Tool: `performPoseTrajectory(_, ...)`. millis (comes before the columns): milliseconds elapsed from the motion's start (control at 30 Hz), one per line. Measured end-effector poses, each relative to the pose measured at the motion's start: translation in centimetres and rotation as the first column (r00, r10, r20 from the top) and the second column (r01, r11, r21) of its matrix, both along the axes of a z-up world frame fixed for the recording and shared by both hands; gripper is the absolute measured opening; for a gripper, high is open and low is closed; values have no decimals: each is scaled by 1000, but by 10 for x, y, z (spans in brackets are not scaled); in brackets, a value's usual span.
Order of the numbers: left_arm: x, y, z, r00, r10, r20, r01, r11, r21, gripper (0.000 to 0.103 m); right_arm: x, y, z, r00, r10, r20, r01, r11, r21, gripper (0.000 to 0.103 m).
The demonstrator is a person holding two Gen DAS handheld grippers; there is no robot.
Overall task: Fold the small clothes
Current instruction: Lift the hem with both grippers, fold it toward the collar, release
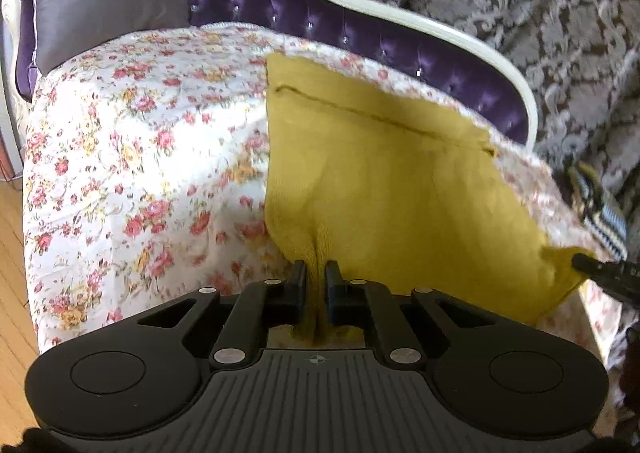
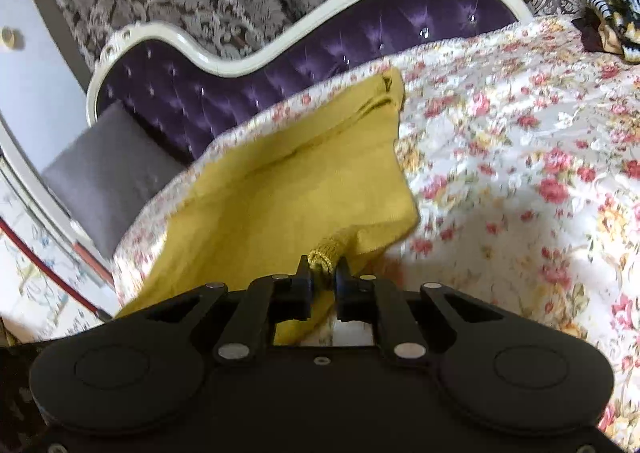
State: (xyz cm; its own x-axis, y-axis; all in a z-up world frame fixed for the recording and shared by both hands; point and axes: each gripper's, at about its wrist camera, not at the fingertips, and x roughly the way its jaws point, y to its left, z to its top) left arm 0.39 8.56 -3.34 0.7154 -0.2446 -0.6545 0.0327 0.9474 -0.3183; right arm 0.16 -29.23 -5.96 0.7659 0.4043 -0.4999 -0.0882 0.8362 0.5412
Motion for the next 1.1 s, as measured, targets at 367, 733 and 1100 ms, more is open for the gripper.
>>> performPoseTrajectory(367,27,4,37,995,8,95,-5,999,-35,9,33,-12,24,997,-31,66,28,998,56,18)
performPoseTrajectory(733,95,12,67,984,-17,179,23,999,-33,9,112,-19,54,986,-19,164,12,999,46,18)
performPoseTrajectory(1100,215,31,59,988,13,155,2,995,-98,1,229,-36,48,981,-106,165,99,994,52,12)
